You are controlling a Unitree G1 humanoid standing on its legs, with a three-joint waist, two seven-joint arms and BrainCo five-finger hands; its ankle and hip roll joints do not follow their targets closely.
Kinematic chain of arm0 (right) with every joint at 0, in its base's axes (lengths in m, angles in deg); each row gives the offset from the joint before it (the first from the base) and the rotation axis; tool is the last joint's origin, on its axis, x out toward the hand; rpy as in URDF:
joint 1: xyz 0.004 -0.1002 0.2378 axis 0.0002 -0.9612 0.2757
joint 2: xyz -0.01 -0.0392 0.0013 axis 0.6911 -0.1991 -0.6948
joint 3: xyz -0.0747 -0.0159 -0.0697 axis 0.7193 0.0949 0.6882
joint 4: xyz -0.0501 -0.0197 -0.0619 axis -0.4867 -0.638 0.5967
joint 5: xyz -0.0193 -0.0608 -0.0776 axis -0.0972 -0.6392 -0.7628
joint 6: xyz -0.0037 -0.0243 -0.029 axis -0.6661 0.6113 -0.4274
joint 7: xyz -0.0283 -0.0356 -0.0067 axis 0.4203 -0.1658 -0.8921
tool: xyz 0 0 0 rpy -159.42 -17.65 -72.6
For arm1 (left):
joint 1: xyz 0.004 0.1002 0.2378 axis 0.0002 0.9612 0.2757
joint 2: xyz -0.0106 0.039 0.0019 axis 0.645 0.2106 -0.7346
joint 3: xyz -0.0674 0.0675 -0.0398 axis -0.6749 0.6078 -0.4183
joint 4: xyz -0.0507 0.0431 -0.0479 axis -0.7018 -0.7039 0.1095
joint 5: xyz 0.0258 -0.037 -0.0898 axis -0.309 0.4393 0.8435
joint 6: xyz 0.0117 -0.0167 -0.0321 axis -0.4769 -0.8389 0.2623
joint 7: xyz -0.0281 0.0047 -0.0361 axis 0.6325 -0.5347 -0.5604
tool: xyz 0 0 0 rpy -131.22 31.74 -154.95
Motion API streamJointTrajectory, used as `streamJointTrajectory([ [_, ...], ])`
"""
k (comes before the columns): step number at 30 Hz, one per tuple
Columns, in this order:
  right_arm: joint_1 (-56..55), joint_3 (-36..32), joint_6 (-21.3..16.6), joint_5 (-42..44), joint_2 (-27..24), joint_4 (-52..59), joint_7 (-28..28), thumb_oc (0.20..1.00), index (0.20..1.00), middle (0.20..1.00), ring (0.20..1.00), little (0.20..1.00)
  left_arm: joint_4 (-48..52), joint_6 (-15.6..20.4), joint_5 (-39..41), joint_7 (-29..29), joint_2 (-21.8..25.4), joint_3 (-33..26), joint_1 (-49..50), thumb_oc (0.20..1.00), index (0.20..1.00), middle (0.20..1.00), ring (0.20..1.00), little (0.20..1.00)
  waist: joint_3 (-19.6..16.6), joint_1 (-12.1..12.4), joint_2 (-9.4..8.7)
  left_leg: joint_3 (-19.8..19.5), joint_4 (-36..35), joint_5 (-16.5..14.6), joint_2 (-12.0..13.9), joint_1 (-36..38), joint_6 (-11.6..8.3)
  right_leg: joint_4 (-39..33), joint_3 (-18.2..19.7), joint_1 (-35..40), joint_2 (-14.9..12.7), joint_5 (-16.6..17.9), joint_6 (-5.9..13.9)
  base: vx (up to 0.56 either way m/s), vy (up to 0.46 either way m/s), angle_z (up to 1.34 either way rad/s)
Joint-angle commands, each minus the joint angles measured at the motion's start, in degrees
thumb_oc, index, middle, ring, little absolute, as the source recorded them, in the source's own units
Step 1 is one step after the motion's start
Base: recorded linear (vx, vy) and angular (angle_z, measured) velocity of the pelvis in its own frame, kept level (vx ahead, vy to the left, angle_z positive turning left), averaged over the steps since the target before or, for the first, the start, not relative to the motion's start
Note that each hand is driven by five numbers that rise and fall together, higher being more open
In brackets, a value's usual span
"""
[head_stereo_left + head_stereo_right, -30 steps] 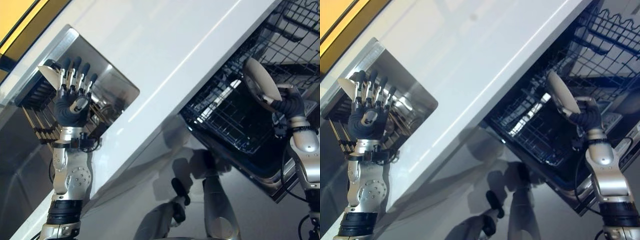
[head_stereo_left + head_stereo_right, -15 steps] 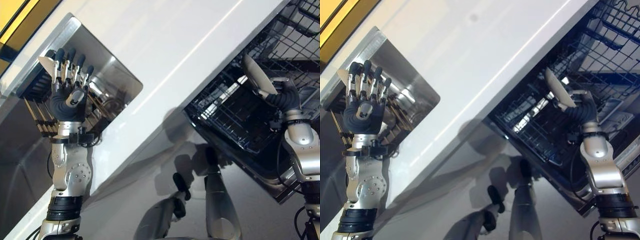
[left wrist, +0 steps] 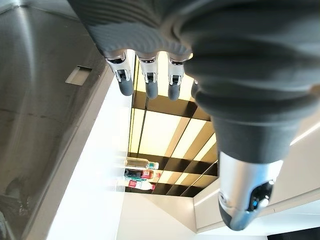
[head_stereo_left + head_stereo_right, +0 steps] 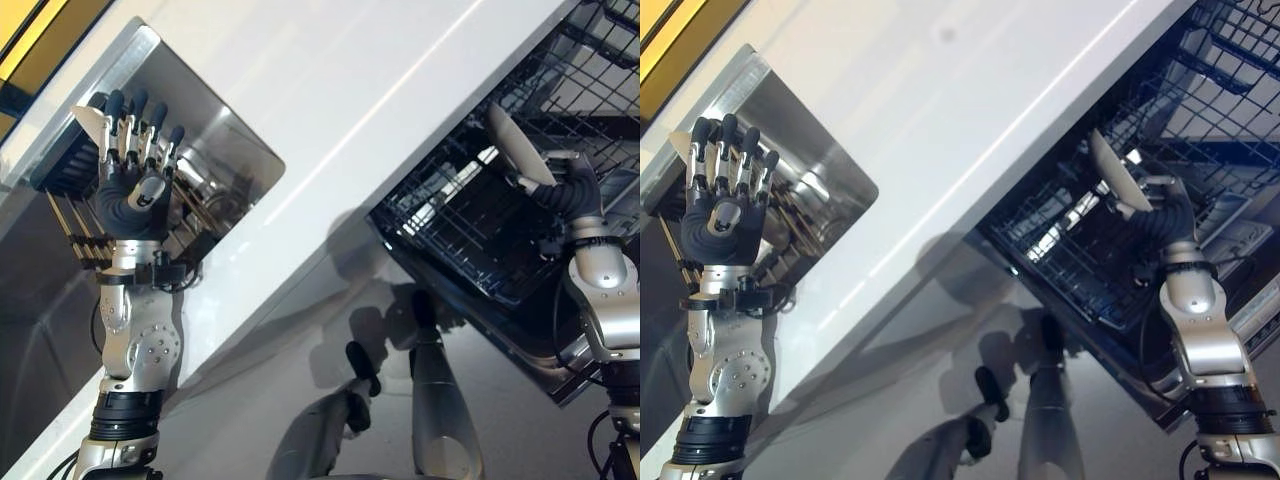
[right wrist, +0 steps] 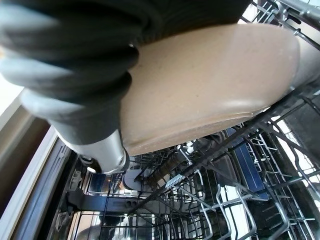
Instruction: Pick up plates and place into dishwasher.
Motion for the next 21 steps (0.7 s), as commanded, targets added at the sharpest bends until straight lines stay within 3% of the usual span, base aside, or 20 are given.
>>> streamJointTrajectory([
  [1,-1.38,0.25,3.02,-1.2,1.75,-3.19,-0.74,0.2,0.2,0.2,0.2,0.2,1.87,2.49,-1.05,0.46,0.1,0.63,1.95,1.0,1.0,1.0,1.0,1.0,2.93,0.88,-0.34,-3.31,7.73,-1.37,-0.72,-8.56,-0.9,3.1,-2.8,0.25,-1.42,-8.07,1.71,0.0,0.0,0.0],
  [3,-1.36,0.15,3.32,-2.72,1.52,-3.76,-1.72,0.2,0.2,0.2,0.2,0.2,1.64,2.65,-1.13,0.6,0.1,0.7,1.87,1.0,1.0,1.0,1.0,1.0,3.01,0.86,-0.35,-3.28,7.76,-1.33,-0.7,-8.64,-0.95,3.13,-2.85,0.2,-1.37,-8.07,1.68,0.0,0.0,0.0],
  [6,-0.91,-0.01,8.01,-16.46,-1.06,-6.32,-6.31,0.2,0.2,0.2,0.2,0.2,1.26,2.86,-1.31,1.13,0.48,0.89,1.52,1.0,1.0,1.0,1.0,1.0,3.24,0.79,-0.49,-3.22,8.03,-1.36,-0.5,-8.91,-1.1,3.32,-2.83,-0.08,-1.25,-7.97,1.81,0.0,-0.04,0.0],
  [9,-0.12,-0.29,11.63,-20.39,-4.49,-7.52,-6.76,0.2,0.2,0.2,0.2,0.2,2.11,2.36,-1.18,1.92,2.02,0.74,1.45,1.0,1.0,1.0,1.0,1.0,3.56,0.94,-0.91,-3.31,8.09,-1.4,-0.22,-9.23,-1.14,3.19,-3.02,-0.15,-1.04,-7.86,1.92,-0.01,-0.075,0.02],
  [16,1.79,-1.54,13.65,-19.69,-7.91,-9.05,-5.25,0.2,0.2,0.2,0.2,0.2,2.48,1.89,-0.34,1.63,3.8,0.25,1.72,1.0,1.0,1.0,1.0,1.0,4.0,1.7,-1.73,-4.08,8.58,-1.62,0.06,-9.77,-1.17,3.37,-3.78,0.14,-0.64,-8.15,1.8,-0.01,-0.072,0.03],
  [21,0.22,-3.38,11.89,-19.2,-9.27,-8.2,-3.46,0.2,0.2,0.2,0.2,0.2,2.61,1.31,1.15,0.95,5.25,-0.92,2.52,1.0,1.0,1.0,1.0,1.0,3.7,1.93,-2.64,-4.35,8.31,-1.76,0.39,-9.12,-1.29,2.93,-4.49,1.27,-0.3,-8.35,1.6,0.01,-0.052,0.0],
])
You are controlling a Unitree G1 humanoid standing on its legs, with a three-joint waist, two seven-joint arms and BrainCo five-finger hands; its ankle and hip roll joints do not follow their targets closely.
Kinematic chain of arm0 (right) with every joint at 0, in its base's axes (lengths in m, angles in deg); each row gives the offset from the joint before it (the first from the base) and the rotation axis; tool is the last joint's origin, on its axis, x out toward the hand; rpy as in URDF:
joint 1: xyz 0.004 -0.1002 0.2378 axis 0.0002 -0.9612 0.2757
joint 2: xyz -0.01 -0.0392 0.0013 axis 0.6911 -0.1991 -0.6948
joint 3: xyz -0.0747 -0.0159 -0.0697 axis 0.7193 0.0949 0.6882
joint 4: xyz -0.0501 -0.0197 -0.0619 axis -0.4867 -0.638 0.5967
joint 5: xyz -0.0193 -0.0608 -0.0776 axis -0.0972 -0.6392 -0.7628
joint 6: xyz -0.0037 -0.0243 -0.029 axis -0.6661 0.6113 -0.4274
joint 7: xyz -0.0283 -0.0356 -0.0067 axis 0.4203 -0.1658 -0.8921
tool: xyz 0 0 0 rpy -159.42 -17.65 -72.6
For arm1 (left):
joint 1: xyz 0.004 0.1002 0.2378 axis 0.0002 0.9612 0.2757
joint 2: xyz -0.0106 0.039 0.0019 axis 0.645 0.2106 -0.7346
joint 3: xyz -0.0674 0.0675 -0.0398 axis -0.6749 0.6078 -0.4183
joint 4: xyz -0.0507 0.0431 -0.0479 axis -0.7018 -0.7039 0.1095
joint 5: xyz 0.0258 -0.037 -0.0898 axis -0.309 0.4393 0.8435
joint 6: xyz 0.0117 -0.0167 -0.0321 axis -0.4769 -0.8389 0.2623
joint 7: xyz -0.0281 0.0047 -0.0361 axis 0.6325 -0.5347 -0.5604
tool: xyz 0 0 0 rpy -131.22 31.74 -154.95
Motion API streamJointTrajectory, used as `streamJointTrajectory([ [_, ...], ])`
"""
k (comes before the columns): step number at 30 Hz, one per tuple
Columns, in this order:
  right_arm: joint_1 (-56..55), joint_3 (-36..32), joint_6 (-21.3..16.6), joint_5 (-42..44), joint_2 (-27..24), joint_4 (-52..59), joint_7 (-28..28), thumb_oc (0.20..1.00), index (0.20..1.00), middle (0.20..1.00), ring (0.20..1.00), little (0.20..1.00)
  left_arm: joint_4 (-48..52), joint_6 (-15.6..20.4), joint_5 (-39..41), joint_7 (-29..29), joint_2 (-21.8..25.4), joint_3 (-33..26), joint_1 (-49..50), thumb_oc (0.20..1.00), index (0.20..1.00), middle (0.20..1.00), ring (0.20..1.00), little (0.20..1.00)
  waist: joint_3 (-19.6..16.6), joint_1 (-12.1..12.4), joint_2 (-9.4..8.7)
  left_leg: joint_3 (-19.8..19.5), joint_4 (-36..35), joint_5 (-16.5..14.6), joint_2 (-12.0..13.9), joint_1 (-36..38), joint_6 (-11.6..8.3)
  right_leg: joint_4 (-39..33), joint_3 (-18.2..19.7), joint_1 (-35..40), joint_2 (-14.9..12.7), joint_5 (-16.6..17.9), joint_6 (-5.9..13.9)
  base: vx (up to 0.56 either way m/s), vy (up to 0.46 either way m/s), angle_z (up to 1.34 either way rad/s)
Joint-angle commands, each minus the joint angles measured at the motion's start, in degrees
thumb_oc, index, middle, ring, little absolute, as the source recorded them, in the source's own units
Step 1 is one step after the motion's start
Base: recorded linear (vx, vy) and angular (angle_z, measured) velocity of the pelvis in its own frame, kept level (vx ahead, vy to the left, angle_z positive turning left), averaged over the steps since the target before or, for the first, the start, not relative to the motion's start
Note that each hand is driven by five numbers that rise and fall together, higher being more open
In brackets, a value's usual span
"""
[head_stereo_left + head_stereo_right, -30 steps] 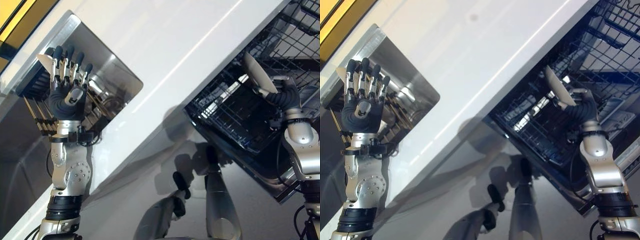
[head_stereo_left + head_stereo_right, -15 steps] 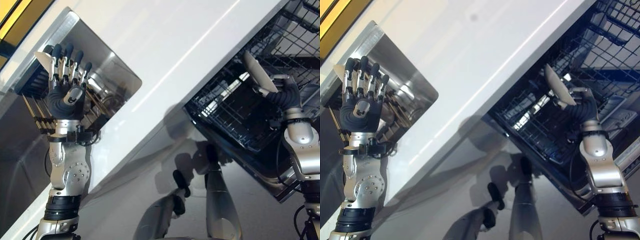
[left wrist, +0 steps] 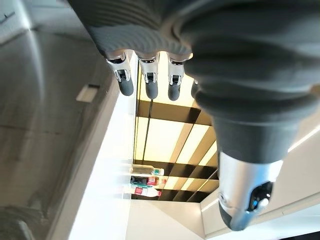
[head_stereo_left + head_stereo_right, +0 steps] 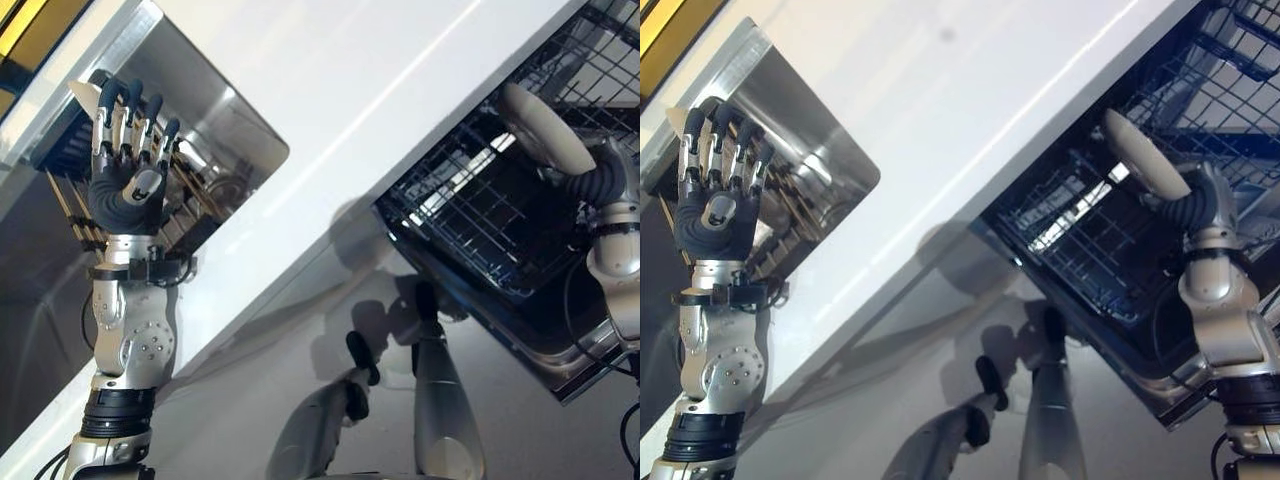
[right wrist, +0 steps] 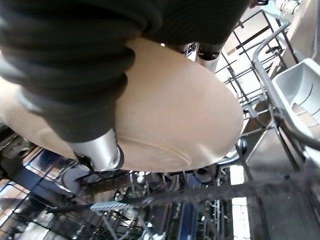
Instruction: Pick up plates and place into dishwasher.
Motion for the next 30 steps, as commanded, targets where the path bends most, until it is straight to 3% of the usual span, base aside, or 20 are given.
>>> streamJointTrajectory([
  [1,-1.73,-3.72,2.72,0.01,-1.19,-5.41,1.27,0.2,0.2,0.2,0.2,0.2,2.07,1.4,1.49,-0.42,2.35,-1.1,2.99,1.0,1.0,1.0,1.0,1.0,1.93,0.16,-1.81,-3.66,6.08,-1.56,0.25,-6.55,-1.11,3.99,-3.21,2.17,0.24,-10.03,2.06,0.01,-0.03,0.03],
  [11,-3.48,-5.8,-2.7,4.11,-4.16,-1.38,9.84,0.2,0.2,0.2,0.2,0.2,0.5,1.41,3.1,-1.61,4.2,-2.71,3.52,1.0,1.0,1.0,1.0,1.0,0.9,0.02,-3.59,-3.62,5.82,-1.6,1.01,-6.27,-1.39,3.56,-3.68,2.92,0.93,-10.19,1.79,0.0,-0.026,0.03],
  [21,-4.9,-7.06,-5.3,4.48,-7.22,-1.26,13.28,0.2,0.2,0.2,0.2,0.2,-1.04,1.65,3.46,-2.1,6.43,-3.23,2.94,1.0,1.0,1.0,1.0,1.0,0.94,0.27,-5.2,-3.89,5.69,-1.45,1.57,-6.97,-1.42,3.2,-4.3,3.01,1.39,-10.02,1.66,-0.01,-0.042,0.0],
  [26,-4.42,-8.06,-7.65,12.98,-8.42,1.23,14.8,0.2,0.2,0.2,0.2,0.2,-1.57,1.67,4.51,-2.53,7.73,-3.83,3.28,1.0,1.0,1.0,1.0,1.0,0.71,0.4,-5.86,-4.07,5.25,-1.49,1.73,-6.32,-1.43,3.0,-4.77,3.86,1.53,-10.16,1.53,-0.01,-0.015,0.0],
  [30,-6.55,-10.74,-11.97,18.47,-7.93,5.91,16.31,0.2,0.2,0.2,0.2,0.2,-1.81,2.0,5.14,-3.38,7.86,-4.71,4.67,1.0,1.0,1.0,1.0,1.0,-0.08,0.09,-6.65,-3.91,4.98,-1.74,1.96,-5.74,-1.51,2.3,-4.82,4.7,1.69,-10.17,1.49,0.0,0.0,0.0],
])
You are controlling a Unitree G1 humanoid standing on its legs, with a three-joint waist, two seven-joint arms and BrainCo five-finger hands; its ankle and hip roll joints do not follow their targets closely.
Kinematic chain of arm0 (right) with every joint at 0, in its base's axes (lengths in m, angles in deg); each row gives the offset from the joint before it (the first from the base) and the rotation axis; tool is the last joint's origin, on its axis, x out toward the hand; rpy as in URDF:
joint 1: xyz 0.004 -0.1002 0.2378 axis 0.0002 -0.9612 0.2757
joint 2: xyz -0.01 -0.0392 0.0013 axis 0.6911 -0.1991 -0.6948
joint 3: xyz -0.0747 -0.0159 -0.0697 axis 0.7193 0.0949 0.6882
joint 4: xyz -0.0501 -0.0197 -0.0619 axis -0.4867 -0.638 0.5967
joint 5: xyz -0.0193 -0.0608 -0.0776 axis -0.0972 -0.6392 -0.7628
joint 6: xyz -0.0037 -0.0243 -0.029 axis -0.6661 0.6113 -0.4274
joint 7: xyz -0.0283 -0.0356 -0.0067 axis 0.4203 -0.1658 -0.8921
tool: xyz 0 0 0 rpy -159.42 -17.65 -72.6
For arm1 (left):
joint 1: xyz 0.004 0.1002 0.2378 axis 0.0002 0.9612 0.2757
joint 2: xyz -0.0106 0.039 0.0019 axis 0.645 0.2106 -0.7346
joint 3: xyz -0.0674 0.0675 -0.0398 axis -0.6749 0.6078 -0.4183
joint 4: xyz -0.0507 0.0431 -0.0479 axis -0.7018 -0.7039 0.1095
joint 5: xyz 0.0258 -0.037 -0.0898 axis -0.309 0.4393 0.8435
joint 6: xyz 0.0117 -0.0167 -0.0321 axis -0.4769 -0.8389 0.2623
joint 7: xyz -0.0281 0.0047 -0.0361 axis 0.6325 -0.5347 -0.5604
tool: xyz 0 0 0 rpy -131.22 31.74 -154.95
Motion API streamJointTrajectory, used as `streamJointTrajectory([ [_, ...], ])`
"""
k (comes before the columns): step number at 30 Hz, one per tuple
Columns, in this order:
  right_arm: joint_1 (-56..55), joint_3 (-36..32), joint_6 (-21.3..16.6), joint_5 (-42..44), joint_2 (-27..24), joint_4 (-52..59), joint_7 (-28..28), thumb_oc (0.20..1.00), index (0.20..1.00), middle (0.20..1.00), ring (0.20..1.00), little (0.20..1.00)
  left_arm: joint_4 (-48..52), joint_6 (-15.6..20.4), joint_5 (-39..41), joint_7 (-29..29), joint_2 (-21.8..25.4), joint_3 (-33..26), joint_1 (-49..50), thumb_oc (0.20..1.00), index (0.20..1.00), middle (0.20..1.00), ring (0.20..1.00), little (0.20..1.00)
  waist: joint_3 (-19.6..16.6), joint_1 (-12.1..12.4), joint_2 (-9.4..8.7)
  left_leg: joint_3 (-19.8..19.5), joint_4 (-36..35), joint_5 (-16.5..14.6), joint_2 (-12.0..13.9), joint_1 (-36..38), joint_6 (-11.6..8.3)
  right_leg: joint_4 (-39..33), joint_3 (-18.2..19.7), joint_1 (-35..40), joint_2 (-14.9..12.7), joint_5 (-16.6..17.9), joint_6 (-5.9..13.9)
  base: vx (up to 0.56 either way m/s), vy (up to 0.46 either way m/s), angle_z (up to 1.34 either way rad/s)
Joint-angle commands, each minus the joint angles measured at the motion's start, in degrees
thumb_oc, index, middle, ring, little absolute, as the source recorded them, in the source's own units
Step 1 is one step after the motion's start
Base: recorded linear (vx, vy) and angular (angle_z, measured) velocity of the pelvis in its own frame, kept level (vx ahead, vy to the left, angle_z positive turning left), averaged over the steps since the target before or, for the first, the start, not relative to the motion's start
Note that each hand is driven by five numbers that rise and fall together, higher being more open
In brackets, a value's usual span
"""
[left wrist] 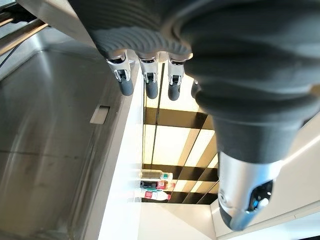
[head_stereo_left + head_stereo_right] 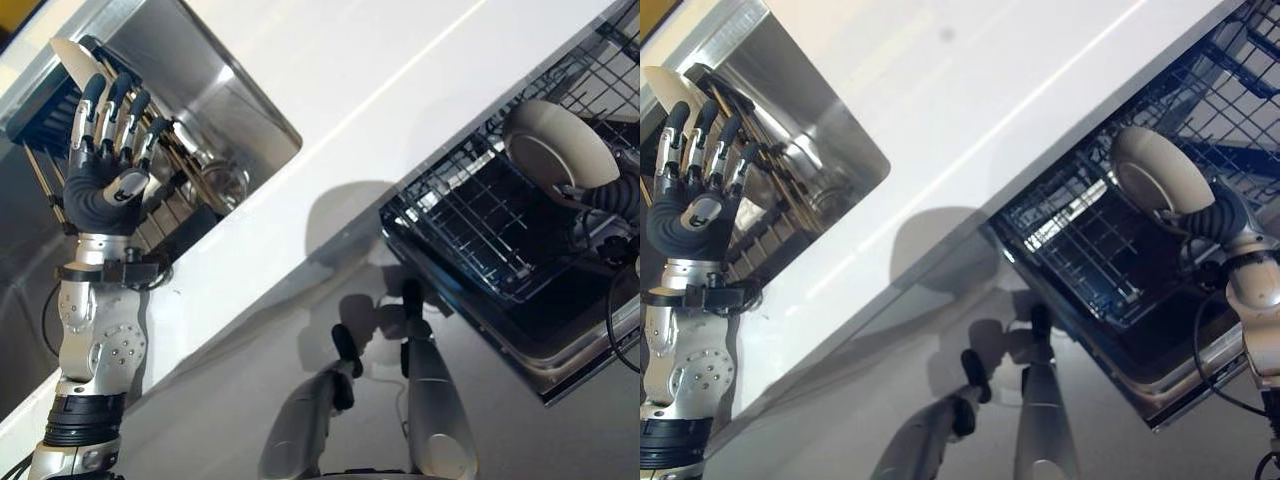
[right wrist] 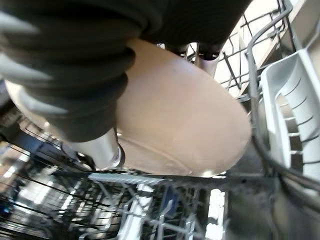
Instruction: Pick up plates and place into dishwasher.
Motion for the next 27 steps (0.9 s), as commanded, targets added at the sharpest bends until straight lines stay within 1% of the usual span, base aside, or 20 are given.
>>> streamJointTrajectory([
  [1,-0.82,-5.44,-7.62,6.36,-1.05,6.69,0.94,0.2,0.2,0.2,0.2,0.2,-2.0,3.09,2.57,-1.38,1.55,-1.92,2.7,1.0,1.0,1.0,1.0,1.0,-1.78,0.04,-4.02,-2.65,1.74,-0.12,0.42,-4.51,-1.07,4.84,-3.36,2.58,0.55,-11.24,2.07,0.0,0.0,0.0],
  [4,-1.87,-7.47,-10.12,8.93,-1.24,9.55,1.09,0.2,0.2,0.2,0.2,0.2,-2.34,3.58,2.53,-1.92,1.45,-2.01,3.23,1.0,1.0,1.0,1.0,1.0,-2.19,-0.28,-4.54,-2.45,1.97,-0.44,0.62,-4.43,-1.01,4.75,-3.24,2.82,0.75,-11.32,2.01,0.0,-0.004,-0.02],
  [7,-2.99,-9.22,-10.83,10.46,-0.81,11.71,1.68,0.2,0.2,0.2,0.2,0.2,-2.89,3.76,2.51,-2.43,1.09,-2.11,3.49,1.0,1.0,1.0,1.0,1.0,-2.71,-0.59,-4.74,-2.3,2.2,-0.68,0.76,-4.6,-1.04,4.77,-2.97,2.67,0.88,-11.35,2.05,0.0,0.0,0.0],
  [11,-3.72,-9.27,-9.04,9.97,-0.19,12.15,2.75,0.2,0.2,0.2,0.2,0.2,-3.33,3.85,2.24,-2.56,0.14,-1.68,3.19,1.0,1.0,1.0,1.0,1.0,-2.88,-0.86,-4.59,-2.2,2.52,-0.71,0.69,-5.14,-1.01,4.6,-2.51,2.2,0.8,-11.13,2.13,-0.01,0.023,-0.03],
  [15,-3.44,-7.52,-8.02,10.27,1.74,10.92,3.1,0.2,0.2,0.2,0.2,0.2,-2.88,3.92,1.36,-2.35,-0.06,-1.32,2.93,1.0,1.0,1.0,1.0,1.0,-2.06,-0.65,-4.3,-2.15,2.85,-0.58,0.63,-5.93,-0.77,4.7,-2.43,1.5,0.64,-10.85,2.23,0.0,0.0,0.0],
  [20,-0.49,-3.21,-5.05,8.11,3.44,8.56,3.41,0.2,0.2,0.2,0.2,0.2,-2.86,4.09,0.29,-0.67,-0.19,0.01,1.03,1.0,1.0,1.0,1.0,1.0,-0.68,-0.21,-3.5,-2.56,2.38,0.12,0.27,-6.39,-0.79,4.61,-3.07,1.09,0.07,-10.45,2.43,-0.01,-0.002,0.0],
  [27,2.96,1.27,-2.55,6.2,4.5,4.71,3.63,0.2,0.2,0.2,0.2,0.2,-2.74,3.57,-0.87,0.65,-0.49,1.17,-0.92,1.0,1.0,1.0,1.0,1.0,0.86,0.45,-2.88,-3.03,2.85,0.88,0.01,-7.9,-1.0,4.78,-3.65,-0.07,-0.6,-10.01,2.44,0.0,0.0,0.0],
])
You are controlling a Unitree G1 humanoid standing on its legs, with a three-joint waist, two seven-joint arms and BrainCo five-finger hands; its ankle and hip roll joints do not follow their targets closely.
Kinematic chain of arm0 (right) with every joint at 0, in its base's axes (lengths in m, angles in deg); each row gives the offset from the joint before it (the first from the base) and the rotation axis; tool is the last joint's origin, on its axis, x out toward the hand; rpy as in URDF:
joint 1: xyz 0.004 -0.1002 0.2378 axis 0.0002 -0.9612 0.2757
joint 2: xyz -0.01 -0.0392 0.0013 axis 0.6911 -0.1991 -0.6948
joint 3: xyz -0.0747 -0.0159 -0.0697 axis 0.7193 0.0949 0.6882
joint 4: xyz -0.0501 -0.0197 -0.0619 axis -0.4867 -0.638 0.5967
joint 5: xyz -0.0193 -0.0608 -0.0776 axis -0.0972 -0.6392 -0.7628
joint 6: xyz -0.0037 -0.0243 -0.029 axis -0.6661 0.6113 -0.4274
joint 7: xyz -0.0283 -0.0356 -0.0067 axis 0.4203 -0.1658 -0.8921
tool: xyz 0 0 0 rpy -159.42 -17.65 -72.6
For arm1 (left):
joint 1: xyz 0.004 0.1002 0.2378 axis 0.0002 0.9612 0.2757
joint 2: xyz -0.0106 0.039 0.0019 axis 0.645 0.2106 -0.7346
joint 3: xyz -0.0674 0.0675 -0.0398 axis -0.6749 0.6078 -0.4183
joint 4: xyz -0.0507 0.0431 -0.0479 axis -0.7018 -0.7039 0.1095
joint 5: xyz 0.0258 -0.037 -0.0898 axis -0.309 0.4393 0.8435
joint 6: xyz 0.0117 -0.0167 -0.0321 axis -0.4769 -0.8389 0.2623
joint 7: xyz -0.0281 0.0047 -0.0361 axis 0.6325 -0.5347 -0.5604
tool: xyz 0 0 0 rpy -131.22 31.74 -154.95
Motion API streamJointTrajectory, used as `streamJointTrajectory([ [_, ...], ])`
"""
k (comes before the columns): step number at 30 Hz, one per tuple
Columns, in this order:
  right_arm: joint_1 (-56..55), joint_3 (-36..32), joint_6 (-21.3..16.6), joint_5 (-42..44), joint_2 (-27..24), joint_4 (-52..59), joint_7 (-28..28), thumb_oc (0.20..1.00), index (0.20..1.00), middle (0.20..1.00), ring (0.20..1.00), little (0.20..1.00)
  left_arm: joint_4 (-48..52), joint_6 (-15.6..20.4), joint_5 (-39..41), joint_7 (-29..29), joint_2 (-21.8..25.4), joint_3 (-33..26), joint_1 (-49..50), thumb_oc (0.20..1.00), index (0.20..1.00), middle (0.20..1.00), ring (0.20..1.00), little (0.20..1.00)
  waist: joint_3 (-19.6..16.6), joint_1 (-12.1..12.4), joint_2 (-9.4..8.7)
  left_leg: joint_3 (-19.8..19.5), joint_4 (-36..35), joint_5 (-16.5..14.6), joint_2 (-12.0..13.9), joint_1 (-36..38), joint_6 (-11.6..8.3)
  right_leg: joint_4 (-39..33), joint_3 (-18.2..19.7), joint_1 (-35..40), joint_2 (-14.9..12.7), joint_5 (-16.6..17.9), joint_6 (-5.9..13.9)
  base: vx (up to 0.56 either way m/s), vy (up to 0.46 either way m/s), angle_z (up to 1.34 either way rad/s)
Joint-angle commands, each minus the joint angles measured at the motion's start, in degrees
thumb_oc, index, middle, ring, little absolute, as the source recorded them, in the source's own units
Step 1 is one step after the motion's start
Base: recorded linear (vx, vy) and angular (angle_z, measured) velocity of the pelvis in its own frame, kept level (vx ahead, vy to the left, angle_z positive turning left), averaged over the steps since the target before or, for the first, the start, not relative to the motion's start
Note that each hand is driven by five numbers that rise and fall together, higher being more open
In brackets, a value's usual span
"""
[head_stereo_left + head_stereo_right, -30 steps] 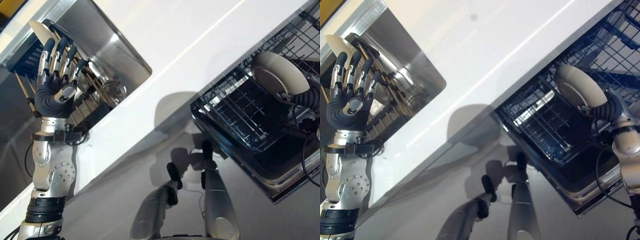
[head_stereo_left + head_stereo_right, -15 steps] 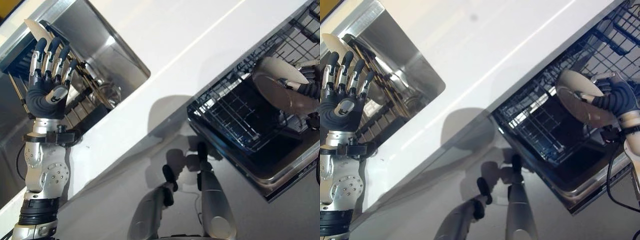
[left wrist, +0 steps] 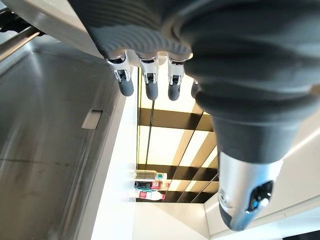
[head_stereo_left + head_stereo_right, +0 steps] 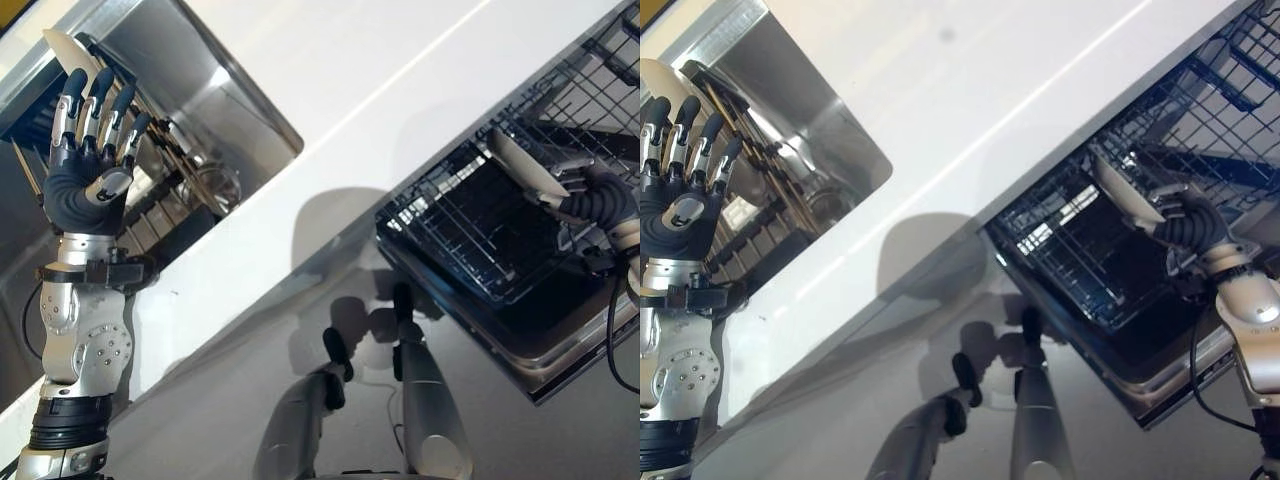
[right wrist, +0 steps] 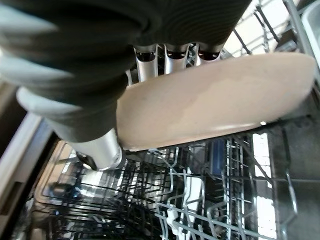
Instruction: Pick up plates and place into dishwasher.
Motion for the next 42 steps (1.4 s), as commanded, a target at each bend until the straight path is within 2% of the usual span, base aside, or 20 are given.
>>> streamJointTrajectory([
  [1,5.47,0.31,0.45,-2.2,0.69,-0.83,-0.55,0.2,0.2,0.2,0.2,0.2,-2.86,3.44,-0.63,1.25,-2.26,3.29,-1.66,1.0,1.0,1.0,1.0,1.0,2.25,-0.1,-0.87,-3.17,0.21,2.3,-0.62,-6.15,-0.85,4.93,-3.87,0.75,-0.9,-10.08,2.41,0.0,0.0,0.0],
  [6,7.4,2.75,3.88,-6.94,0.13,-4.7,-3.88,0.2,0.2,0.2,0.2,0.2,-2.59,2.95,-0.83,2.27,-1.88,4.23,-2.62,1.0,1.0,1.0,1.0,1.0,2.26,0.57,-0.19,-3.58,0.14,2.96,-0.86,-8.03,-0.85,5.15,-4.19,-1.09,-1.19,-9.79,2.44,0.0,0.003,0.04],
  [7,7.98,3.18,4.63,-7.32,0.05,-5.51,-4.54,0.573,0.573,0.573,0.573,0.573,-2.69,2.96,-0.84,2.37,-1.82,4.33,-2.78,1.0,1.0,1.0,1.0,1.0,2.26,0.73,-0.07,-3.62,-0.03,3.06,-0.9,-8.21,-0.82,5.15,-4.34,-1.3,-1.2,-9.79,2.43,-0.01,0.009,0.07],
  [8,8.22,3.49,5.36,-7.8,0.16,-6.12,-5.48,1.0,1.0,1.0,1.0,1.0,-2.54,3.05,-0.92,2.64,-1.87,4.56,-2.76,1.0,1.0,1.0,1.0,1.0,2.26,0.86,0.01,-3.72,-0.19,3.16,-0.93,-8.34,-0.81,5.2,-4.41,-1.47,-1.22,-9.8,2.4,-0.01,0.009,0.04],
  [13,8.92,4.08,5.41,-7.98,0.85,-8.43,-7.84,1.0,1.0,1.0,1.0,1.0,-2.33,2.84,0.07,2.47,-1.37,4.14,-2.76,1.0,1.0,1.0,1.0,1.0,2.26,1.45,0.16,-4.01,-0.98,3.28,-1.08,-7.23,-0.76,4.96,-4.91,-0.42,-1.27,-9.99,2.24,0.0,0.003,0.05],
  [19,7.46,2.96,4.7,-8.62,2.45,-8.42,-8.68,1.0,1.0,1.0,1.0,1.0,-2.02,2.21,0.87,1.96,-1.28,2.66,-2.24,1.0,1.0,1.0,1.0,1.0,2.05,1.35,-0.6,-3.93,-1.12,2.75,-0.86,-4.31,-0.73,4.68,-5.21,2.6,-1.12,-10.37,2.09,0.0,0.002,0.02],
  [36,-3.55,-4.72,-2.4,-4.91,6.41,-8.38,-11.98,1.0,1.0,1.0,1.0,1.0,-3.25,1.4,3.04,-1.98,-0.45,-1.91,2.8,1.0,1.0,1.0,1.0,1.0,-5.4,1.51,-4.72,-3.2,-3.85,0.25,0.15,4.28,-0.2,-0.35,-5.01,12.49,0.04,-10.6,2.62,0.01,-0.005,0.0],
  [42,-8.26,-8.86,-4.7,-4.73,8.4,-5.47,-12.65,1.0,1.0,1.0,1.0,1.0,-4.11,0.55,2.72,-3.75,-1.6,-4.42,5.78,1.0,1.0,1.0,1.0,1.0,-9.59,1.16,-5.73,-3.12,-5.79,-0.49,0.17,8.72,-0.09,-3.3,-4.8,17.54,0.58,-10.85,2.91,0.05,0.004,-0.06],
])
